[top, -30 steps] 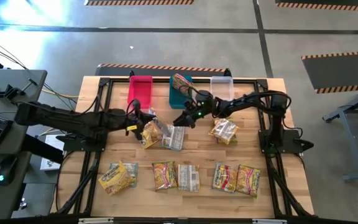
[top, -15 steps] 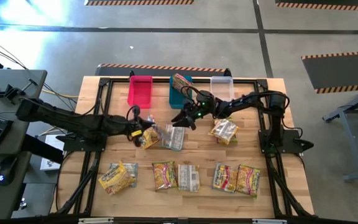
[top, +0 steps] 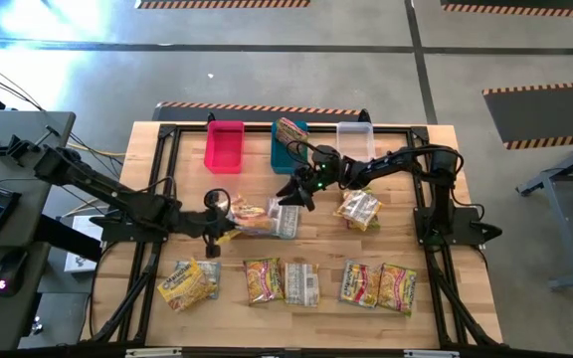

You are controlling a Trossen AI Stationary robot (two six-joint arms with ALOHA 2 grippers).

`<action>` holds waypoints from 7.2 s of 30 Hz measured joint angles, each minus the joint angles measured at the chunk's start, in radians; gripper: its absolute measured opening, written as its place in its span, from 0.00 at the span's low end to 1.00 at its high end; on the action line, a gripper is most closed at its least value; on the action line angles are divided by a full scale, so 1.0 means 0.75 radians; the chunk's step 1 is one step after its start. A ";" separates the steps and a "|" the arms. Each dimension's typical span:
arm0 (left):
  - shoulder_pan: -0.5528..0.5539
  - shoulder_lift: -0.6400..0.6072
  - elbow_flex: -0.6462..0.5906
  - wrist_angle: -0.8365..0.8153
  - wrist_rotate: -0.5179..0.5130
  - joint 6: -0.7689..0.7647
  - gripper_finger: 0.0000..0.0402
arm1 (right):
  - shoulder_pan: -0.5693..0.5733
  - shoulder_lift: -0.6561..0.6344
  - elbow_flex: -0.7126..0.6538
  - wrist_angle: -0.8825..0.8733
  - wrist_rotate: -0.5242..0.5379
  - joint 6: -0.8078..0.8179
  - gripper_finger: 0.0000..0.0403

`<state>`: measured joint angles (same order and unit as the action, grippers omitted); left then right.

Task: Sort Maruchan noodles
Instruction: Put the top blue noodle pack into the red bin

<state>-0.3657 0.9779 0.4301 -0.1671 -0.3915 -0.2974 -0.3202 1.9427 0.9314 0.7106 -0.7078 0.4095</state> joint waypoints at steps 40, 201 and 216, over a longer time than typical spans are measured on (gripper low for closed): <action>0.810 -0.089 0.000 -0.391 0.826 -0.436 0.57 | 0.000 0.000 0.001 -0.125 0.071 -0.199 0.50; 1.202 -0.126 0.595 -0.304 0.682 0.416 0.23 | -0.092 -0.172 0.357 -0.211 0.240 -0.345 0.33; 1.203 -0.111 0.862 -0.725 0.714 0.328 0.49 | -0.087 -0.172 0.355 -0.214 0.164 -0.476 0.25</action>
<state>0.5365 0.8950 1.0770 -0.7110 0.1440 -0.0516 -0.3858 1.8133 1.1977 0.5503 -0.5846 0.0528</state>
